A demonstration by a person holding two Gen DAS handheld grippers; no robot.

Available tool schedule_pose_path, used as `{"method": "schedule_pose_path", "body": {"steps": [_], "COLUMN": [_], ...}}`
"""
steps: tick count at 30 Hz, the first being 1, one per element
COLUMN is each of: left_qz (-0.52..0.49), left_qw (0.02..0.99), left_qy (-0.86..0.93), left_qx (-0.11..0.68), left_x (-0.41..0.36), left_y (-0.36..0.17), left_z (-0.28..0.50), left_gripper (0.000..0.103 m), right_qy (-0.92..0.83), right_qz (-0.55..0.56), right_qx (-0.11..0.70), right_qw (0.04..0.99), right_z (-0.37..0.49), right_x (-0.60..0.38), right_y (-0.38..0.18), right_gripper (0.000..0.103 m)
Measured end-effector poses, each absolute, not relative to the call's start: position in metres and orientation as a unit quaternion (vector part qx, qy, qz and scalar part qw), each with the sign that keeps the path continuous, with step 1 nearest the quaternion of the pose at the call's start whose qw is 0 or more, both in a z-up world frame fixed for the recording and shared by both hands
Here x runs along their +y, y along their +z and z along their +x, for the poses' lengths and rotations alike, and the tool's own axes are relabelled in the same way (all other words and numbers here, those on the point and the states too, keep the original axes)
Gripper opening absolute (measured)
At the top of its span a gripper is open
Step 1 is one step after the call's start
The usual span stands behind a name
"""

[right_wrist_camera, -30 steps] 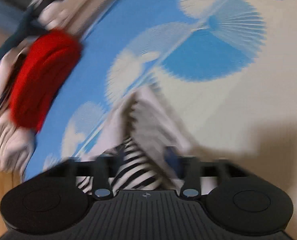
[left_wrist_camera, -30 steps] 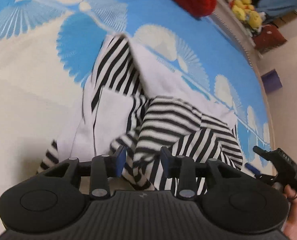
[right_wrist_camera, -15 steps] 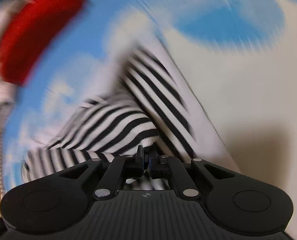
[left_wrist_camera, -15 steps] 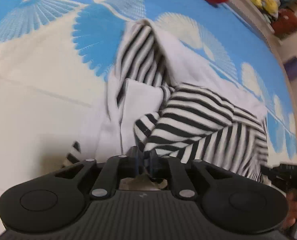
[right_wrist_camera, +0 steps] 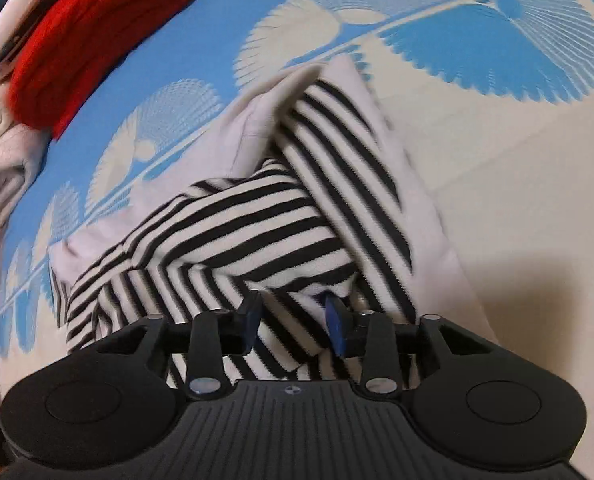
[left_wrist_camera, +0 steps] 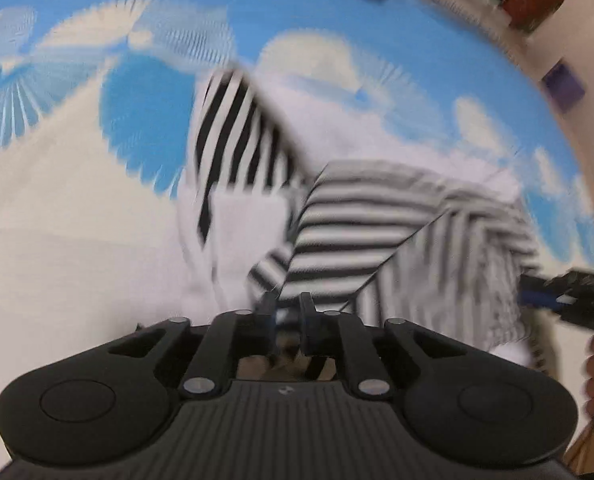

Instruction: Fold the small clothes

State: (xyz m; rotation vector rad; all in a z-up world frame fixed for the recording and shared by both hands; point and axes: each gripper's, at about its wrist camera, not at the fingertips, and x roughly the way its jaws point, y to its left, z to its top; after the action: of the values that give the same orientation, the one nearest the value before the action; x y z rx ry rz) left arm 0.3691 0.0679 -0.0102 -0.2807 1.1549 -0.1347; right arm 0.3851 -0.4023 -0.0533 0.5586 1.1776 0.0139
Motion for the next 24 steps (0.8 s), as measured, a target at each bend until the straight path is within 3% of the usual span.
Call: {"method": "schedule_pose_path", "body": {"steps": [3,4,6,7,9,11,15,20,24], "left_qz": [-0.148,-0.133,-0.060,-0.034,-0.021,-0.042,-0.038,-0.039,-0.065], "left_qw": [0.844,0.833,0.783,0.785,0.832,0.870,0.916,0.938,0.929], "left_qy": [-0.072,-0.083,-0.049,-0.020,-0.031,-0.055,-0.057,-0.054,-0.047], "left_qx": [0.511,0.530,0.617,0.618,0.553,0.489,0.395,0.340,0.362], "left_x": [0.060,0.053,0.045,0.043,0.039,0.039,0.033,0.017,0.007], "left_y": [0.006,-0.002,-0.030,-0.025,0.022,0.068,0.119,0.118,0.078], "left_z": [0.362,0.367,0.371,0.365,0.335,0.296,0.215,0.122,0.060], "left_gripper": [0.014,0.017,0.011,0.011,0.015,0.031,0.032,0.033,0.033], "right_qy": [0.012,0.008,-0.001,-0.001,0.004,0.013,0.006,0.001,-0.013], "right_qz": [0.267,0.260,0.259,0.257,0.238,0.224,0.191,0.201,0.177], "right_qx": [0.528,0.529,0.514,0.494,0.426,0.363,0.274,0.199,0.221], "right_qw": [0.806,0.808,0.818,0.831,0.873,0.904,0.942,0.959,0.959], "right_z": [0.371,0.363,0.346,0.333,0.296,0.255,0.188,0.108,0.072], "right_x": [-0.407,-0.408,-0.413,-0.418,-0.431,-0.445,-0.464,-0.467,-0.453], "right_y": [-0.032,-0.026,-0.004,0.008,0.049,0.083,0.120,0.118,0.094], "right_gripper": [0.036,0.036,0.036,0.037,0.037,0.039,0.040,0.040,0.040]}}
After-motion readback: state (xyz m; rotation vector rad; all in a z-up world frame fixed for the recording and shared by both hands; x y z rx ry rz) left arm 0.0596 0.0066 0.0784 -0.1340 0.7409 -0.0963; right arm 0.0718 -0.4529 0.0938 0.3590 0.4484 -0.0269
